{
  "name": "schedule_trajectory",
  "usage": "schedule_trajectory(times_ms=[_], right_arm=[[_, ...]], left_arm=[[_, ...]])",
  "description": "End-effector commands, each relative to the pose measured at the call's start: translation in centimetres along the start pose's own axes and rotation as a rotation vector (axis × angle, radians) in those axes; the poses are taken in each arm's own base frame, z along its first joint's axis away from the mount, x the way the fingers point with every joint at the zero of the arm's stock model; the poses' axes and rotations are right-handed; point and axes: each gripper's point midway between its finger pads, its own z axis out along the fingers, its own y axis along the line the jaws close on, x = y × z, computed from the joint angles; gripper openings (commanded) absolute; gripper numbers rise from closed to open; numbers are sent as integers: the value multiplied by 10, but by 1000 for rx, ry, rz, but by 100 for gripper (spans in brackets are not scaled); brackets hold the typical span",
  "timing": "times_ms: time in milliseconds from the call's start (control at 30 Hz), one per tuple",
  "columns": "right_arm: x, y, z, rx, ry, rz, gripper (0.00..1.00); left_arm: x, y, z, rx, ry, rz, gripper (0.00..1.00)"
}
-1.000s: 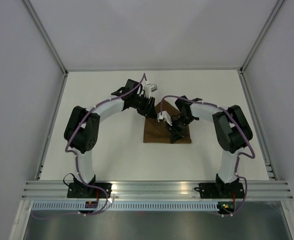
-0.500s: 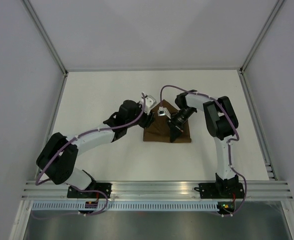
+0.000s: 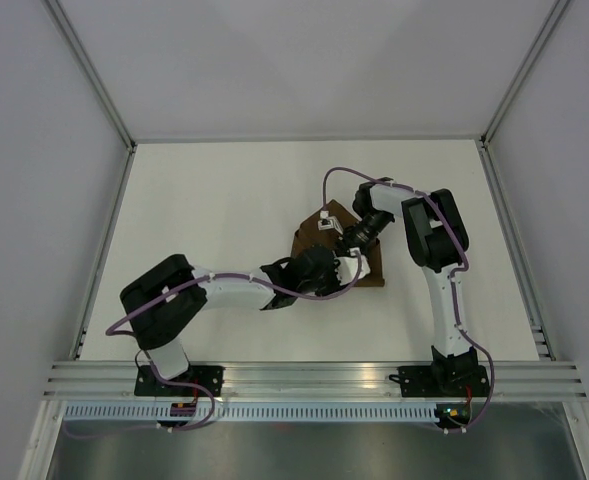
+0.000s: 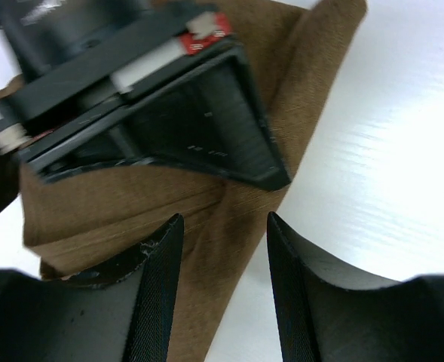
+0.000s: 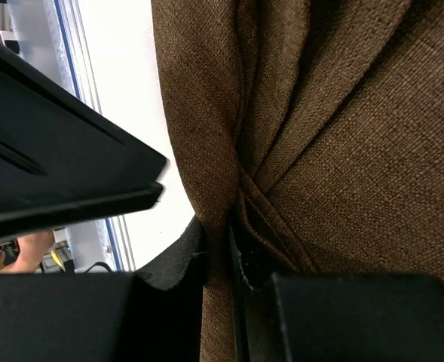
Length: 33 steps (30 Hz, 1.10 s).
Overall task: Fold the napkin, place the utensils inside, and roll it up
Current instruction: Roll the napkin at the center of the board.
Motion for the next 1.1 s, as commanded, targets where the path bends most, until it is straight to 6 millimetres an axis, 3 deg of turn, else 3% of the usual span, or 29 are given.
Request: schedule_trajectory(times_ms=[0, 300, 500, 767, 1000, 1067], right_arm=[[31, -55, 5, 119, 134, -70, 18], [33, -58, 4, 114, 135, -57, 18], [33, -59, 4, 113, 134, -51, 18], [31, -60, 2, 116, 126, -45, 18], [14, -50, -12, 137, 71, -68, 46], [4, -44, -21, 145, 30, -76, 49]], left_arm=[[-14, -3, 13, 10, 3, 121, 54], [16, -14, 37, 58, 91, 147, 54], [35, -22, 41, 114, 134, 102, 49], [53, -41, 43, 282, 197, 23, 17], [71, -57, 37, 465, 280, -91, 4], [71, -60, 35, 514, 282, -128, 3]])
